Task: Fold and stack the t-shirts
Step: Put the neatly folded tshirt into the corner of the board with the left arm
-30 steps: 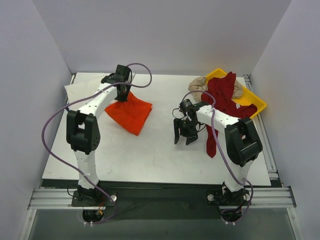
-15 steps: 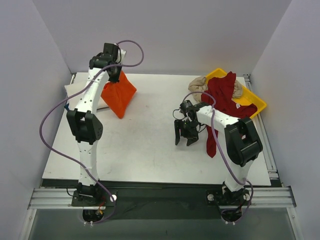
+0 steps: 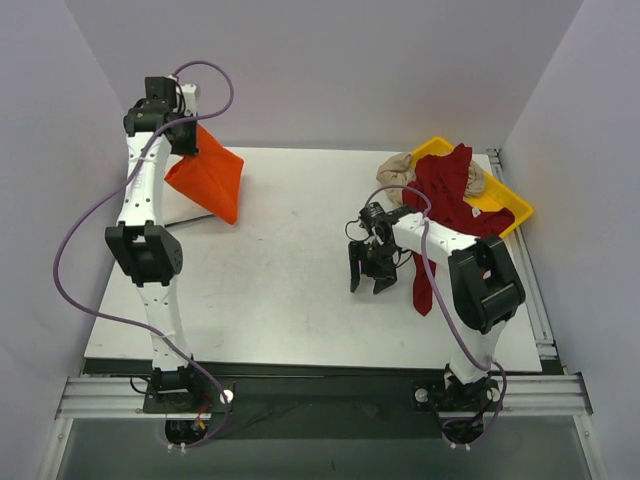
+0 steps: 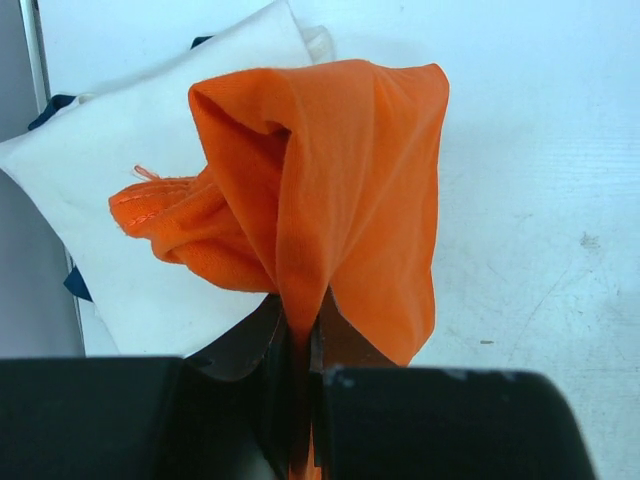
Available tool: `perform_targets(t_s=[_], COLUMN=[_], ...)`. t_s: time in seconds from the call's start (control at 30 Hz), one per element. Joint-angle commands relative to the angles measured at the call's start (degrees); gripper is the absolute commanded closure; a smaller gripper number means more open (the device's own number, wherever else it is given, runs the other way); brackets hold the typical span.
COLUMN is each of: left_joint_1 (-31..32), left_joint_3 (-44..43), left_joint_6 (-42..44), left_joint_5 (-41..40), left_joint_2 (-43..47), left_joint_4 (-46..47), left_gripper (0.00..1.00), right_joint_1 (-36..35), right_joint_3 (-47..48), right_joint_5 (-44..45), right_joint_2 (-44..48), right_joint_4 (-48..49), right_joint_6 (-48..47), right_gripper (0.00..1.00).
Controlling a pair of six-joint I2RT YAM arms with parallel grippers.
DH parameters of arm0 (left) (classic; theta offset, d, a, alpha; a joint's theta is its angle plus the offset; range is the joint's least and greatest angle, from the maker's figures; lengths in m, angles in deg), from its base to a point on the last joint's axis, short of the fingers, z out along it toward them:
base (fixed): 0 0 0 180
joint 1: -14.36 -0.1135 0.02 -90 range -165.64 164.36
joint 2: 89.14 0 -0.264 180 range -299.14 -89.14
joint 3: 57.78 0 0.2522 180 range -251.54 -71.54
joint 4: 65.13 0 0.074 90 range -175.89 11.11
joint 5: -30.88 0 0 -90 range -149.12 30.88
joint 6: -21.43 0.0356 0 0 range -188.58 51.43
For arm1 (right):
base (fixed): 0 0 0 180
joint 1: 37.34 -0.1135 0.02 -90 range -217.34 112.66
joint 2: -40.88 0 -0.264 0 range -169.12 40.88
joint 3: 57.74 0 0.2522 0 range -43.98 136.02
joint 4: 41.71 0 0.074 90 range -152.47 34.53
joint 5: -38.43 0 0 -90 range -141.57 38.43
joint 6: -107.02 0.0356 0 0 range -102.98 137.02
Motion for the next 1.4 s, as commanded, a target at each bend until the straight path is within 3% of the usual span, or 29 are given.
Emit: perform_targets(t_s=[0.0, 0.13, 0.33, 0.67, 0.7, 0.83, 0.9, 0.93, 0.97, 1.03, 1.2, 1.37], left_joint_1=[-2.7, -5.6, -8.0, -12.7, -13.3, -17.9, -19.2, -20.0, -20.2, -20.0, -17.7, -13.8], left_joint_3=[-1.7, -1.1, -0.5, 1.2, 1.3, 0.6, 0.7, 1.3, 1.3, 3.5, 9.6, 26.6], left_joint_6=[-1.8, -2.3, -3.0, -4.2, -5.7, -8.4, -9.7, -10.2, -10.2, -10.2, -10.0, -10.3], left_joint_5=[7.1, 13.1, 15.4, 14.2, 13.8, 11.4, 10.0, 9.7, 9.4, 8.6, 6.5, 4.1], left_joint_2=[4.1, 2.5, 0.5, -3.6, -3.8, -5.9, -5.9, -5.3, -4.9, -2.7, 2.7, 15.7], left_joint_4=[5.8, 7.2, 8.7, 9.9, 10.1, 10.5, 10.3, 10.3, 10.2, 10.8, 11.0, 16.9], left_gripper=[1.00, 1.00, 1.00, 1.00, 0.95, 0.53, 0.43, 0.25, 0.16, 0.04, 0.03, 0.03], right_joint_1=[-0.9, -1.5, -1.8, -2.9, -2.9, -3.5, -3.7, -3.9, -3.9, -4.0, -4.1, -4.1], right_joint_3=[-0.9, -1.2, -2.1, -4.3, -4.6, -5.4, -5.6, -5.8, -5.8, -5.7, -4.8, -4.6], right_joint_5=[0.1, 0.1, 0.3, 1.0, 0.9, 1.0, 1.4, 1.5, 1.6, 1.9, 3.6, 8.0], right_joint_2=[3.0, 3.3, 4.2, 7.4, 8.2, 10.4, 11.9, 12.8, 12.8, 14.0, 17.6, 21.4], right_joint_4=[-2.0, -2.0, -1.9, -1.9, -1.9, -1.9, -1.9, -1.9, -1.9, -1.9, -2.0, -1.9], right_joint_6=[0.9, 1.2, 1.7, 3.3, 3.4, 4.5, 5.2, 5.5, 5.5, 5.8, 6.1, 6.1], right_gripper=[0.41, 0.41, 0.41, 0.41, 0.41, 0.41, 0.41, 0.41, 0.41, 0.41, 0.41, 0.41])
